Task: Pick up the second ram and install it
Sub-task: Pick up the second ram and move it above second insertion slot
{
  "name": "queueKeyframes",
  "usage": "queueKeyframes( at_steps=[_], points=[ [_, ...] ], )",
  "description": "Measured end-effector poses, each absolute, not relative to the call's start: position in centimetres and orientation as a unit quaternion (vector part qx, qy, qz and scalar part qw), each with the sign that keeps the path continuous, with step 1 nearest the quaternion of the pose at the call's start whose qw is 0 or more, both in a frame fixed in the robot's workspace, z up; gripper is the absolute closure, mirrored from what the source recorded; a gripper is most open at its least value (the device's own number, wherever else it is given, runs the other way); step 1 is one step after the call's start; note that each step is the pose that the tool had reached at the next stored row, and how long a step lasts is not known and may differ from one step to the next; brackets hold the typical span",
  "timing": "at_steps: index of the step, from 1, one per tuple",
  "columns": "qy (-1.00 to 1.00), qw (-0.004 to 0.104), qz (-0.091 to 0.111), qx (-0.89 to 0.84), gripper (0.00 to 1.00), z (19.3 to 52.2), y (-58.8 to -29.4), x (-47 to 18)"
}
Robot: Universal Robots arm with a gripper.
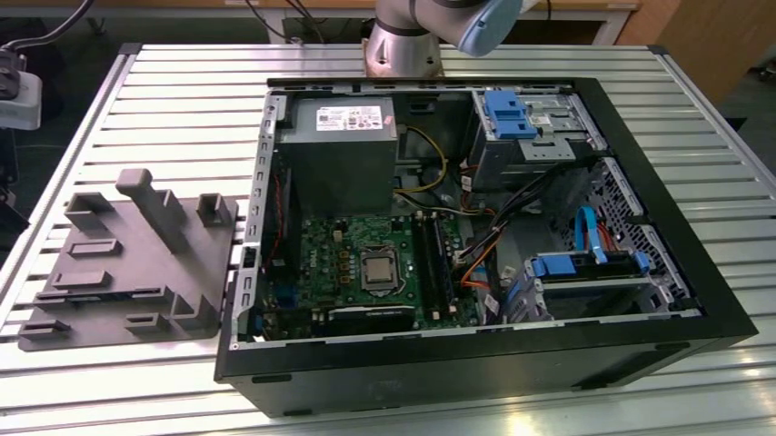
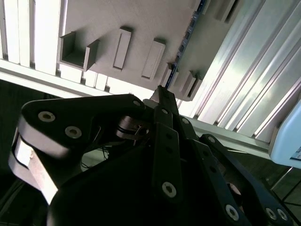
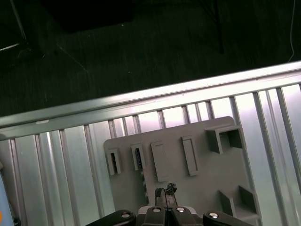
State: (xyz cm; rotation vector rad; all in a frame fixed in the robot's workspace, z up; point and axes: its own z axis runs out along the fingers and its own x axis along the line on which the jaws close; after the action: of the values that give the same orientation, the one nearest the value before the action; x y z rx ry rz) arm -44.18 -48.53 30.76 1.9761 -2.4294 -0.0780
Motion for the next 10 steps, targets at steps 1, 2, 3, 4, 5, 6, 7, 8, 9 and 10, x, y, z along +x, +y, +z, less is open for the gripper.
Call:
queueKeyframes(
  at_steps=[1,2,3,4,5,6,7,8,9,10],
  points=[
    [-0.775,0.005,-0.025,0.631,0.89,30.72,-48.53,-44.18],
    [-0.774,0.005,-0.025,0.632,0.89,30.68,-48.53,-44.18],
    [-0.774,0.005,-0.025,0.633,0.89,30.65,-48.53,-44.18],
    [-0.773,0.005,-0.025,0.633,0.89,30.61,-48.53,-44.18],
    [-0.773,0.005,-0.025,0.634,0.89,30.57,-48.53,-44.18],
    [-0.772,0.005,-0.025,0.635,0.89,30.53,-48.53,-44.18],
    [-0.772,0.005,-0.025,0.635,0.89,30.49,-48.53,-44.18],
    [-0.771,0.005,-0.025,0.636,0.89,30.46,-48.53,-44.18],
    [-0.771,0.005,-0.025,0.636,0.89,30.43,-48.53,-44.18],
    [-0.771,0.005,-0.025,0.637,0.89,30.39,-48.53,-44.18]
  ],
)
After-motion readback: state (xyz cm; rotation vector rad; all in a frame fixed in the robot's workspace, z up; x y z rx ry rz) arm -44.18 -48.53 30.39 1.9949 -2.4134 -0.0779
